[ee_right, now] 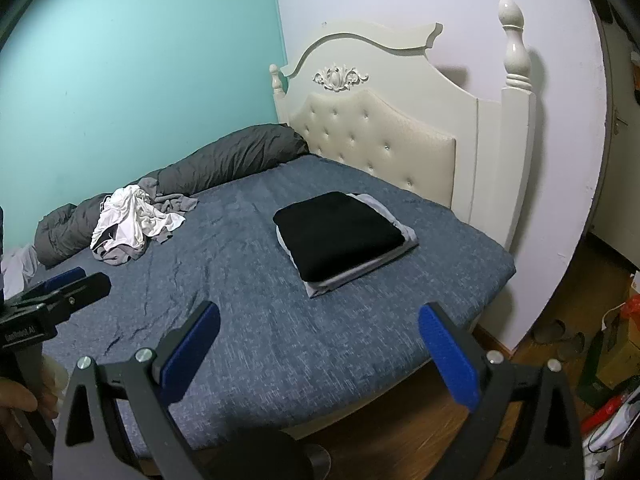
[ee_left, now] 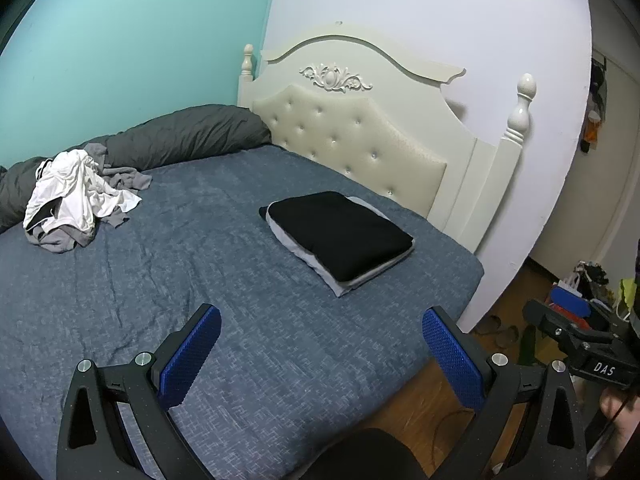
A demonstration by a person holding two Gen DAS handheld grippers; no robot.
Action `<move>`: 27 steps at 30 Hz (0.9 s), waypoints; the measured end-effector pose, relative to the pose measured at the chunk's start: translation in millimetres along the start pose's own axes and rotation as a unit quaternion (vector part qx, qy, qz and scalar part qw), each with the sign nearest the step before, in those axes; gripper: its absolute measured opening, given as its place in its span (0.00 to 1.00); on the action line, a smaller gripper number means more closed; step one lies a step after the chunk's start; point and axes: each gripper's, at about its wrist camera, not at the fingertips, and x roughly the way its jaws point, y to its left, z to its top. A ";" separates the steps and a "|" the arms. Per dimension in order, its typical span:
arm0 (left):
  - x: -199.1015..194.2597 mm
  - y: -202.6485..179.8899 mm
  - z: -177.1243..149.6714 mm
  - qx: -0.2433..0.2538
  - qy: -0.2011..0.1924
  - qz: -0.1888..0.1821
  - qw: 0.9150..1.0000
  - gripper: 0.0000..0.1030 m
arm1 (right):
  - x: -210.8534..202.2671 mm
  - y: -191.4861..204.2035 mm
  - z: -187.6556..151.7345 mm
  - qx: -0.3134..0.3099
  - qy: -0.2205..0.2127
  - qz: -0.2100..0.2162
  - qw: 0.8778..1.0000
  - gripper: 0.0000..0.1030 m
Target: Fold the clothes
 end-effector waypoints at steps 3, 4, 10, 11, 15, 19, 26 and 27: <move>-0.2 0.6 -0.9 0.000 -0.002 0.002 1.000 1.00 | 1.7 -0.5 -2.4 0.002 0.004 0.001 1.000 0.97; -0.1 0.8 -1.2 0.000 -0.002 0.002 1.000 1.00 | 2.3 -0.9 -2.8 0.002 0.005 0.001 1.000 0.97; 0.2 -0.1 -1.4 0.003 0.001 0.002 1.000 1.00 | 2.2 -1.1 -4.8 0.000 0.007 0.000 1.000 0.97; 0.3 -0.7 -1.3 0.003 0.002 0.003 1.000 1.00 | 2.2 -1.5 -4.7 0.001 0.007 -0.001 1.000 0.97; 1.7 -1.3 -1.7 0.003 0.002 0.004 1.000 1.00 | 1.5 -2.3 -4.9 0.003 0.006 0.000 1.000 0.97; 3.1 -0.2 -2.8 0.004 0.003 0.005 1.000 1.00 | 2.6 -3.9 -5.1 0.006 0.007 0.001 1.000 0.97; 3.6 1.7 -3.8 0.001 0.005 0.007 1.000 1.00 | 4.7 -4.1 -7.4 0.006 0.011 0.003 1.000 0.97; 3.4 1.8 -4.0 0.002 0.004 0.009 1.000 1.00 | 5.2 -4.0 -7.6 0.006 0.012 0.003 1.000 0.97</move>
